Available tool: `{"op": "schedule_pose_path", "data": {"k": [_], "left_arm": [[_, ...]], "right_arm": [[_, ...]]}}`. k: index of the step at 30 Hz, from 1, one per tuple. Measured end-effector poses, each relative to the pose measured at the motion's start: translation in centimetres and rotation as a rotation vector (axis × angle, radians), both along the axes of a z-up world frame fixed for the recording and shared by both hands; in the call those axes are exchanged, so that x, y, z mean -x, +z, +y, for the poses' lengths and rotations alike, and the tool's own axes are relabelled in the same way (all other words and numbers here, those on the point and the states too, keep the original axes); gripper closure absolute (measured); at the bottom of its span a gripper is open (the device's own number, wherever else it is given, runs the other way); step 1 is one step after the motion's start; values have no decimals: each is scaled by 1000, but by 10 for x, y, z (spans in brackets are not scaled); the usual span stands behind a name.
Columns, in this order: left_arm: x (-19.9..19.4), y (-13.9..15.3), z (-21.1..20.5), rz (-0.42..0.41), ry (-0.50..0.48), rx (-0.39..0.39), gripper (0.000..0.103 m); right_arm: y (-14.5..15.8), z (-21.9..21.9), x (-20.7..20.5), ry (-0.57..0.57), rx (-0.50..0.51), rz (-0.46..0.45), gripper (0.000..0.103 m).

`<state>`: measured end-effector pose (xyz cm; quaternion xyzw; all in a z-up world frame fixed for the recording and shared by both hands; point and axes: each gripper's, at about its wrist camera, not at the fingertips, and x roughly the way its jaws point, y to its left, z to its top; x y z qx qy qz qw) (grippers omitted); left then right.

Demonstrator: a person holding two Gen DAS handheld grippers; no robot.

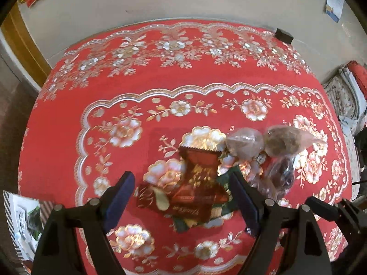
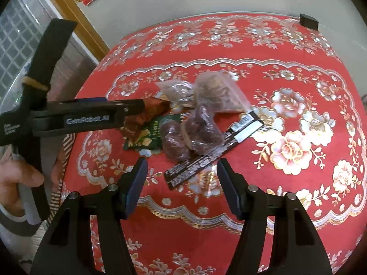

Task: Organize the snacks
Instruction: 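Return both tools to the snack pile on the table, then grasp a red candy packet with the left tool while the right tool grasps a clear bag of dried fruit, then carry both packets over the white striped box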

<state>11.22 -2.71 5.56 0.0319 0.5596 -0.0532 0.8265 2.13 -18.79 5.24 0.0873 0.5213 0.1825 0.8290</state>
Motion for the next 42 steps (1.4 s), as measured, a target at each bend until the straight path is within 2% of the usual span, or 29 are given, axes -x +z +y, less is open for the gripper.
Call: {"op": "schedule_pose_path", "data": {"k": [3,8,10,11,16,21,22,23,24,25,26,28,30,34,42], "left_arm": [[-9,-8,-7,27,-3,12,17],[-17,-18,-17,47,-18,-25,17],[-17,-21,-18,54,-21,-34,17],[-18,-23,-18,58,-19,-37,17],[-20,-28,-13,75,-2,-41,17],[-23,-31,-10,84,6,-54,17],[-24,-31,-9,86,8,-52,17],[-25,-32,-9,87,9,-47,17],[-25,-32,-9,87,8,-42,17],[-26,-31,-8,84,9,-34,17],[-26,-31,-7,79,10,-24,19],[-25,-31,-6,78,-3,-9,46],[-25,-35,-4,97,-12,-9,65],[-21,-32,-2,76,-28,19,67],[-6,-8,10,7,-15,8,67]], "right_arm": [[0,-6,-3,-10,3,-6,40],[8,-18,-16,-28,16,-38,40],[12,-22,-27,-29,26,-54,35],[14,-23,-31,-28,34,-61,29],[14,-16,-68,45,109,-64,28],[-7,-1,-95,151,175,-48,28],[-14,-1,-101,166,171,-37,30],[-17,-2,-104,171,162,-11,46],[-21,-5,-108,166,127,-1,55],[-23,-8,-110,157,110,1,56],[-23,-9,-110,150,104,-1,61],[-22,-13,-110,139,88,-2,63],[-21,-18,-106,125,57,2,64],[-19,-28,-99,76,3,3,65],[-4,-42,-84,-18,-130,-6,66]]}}
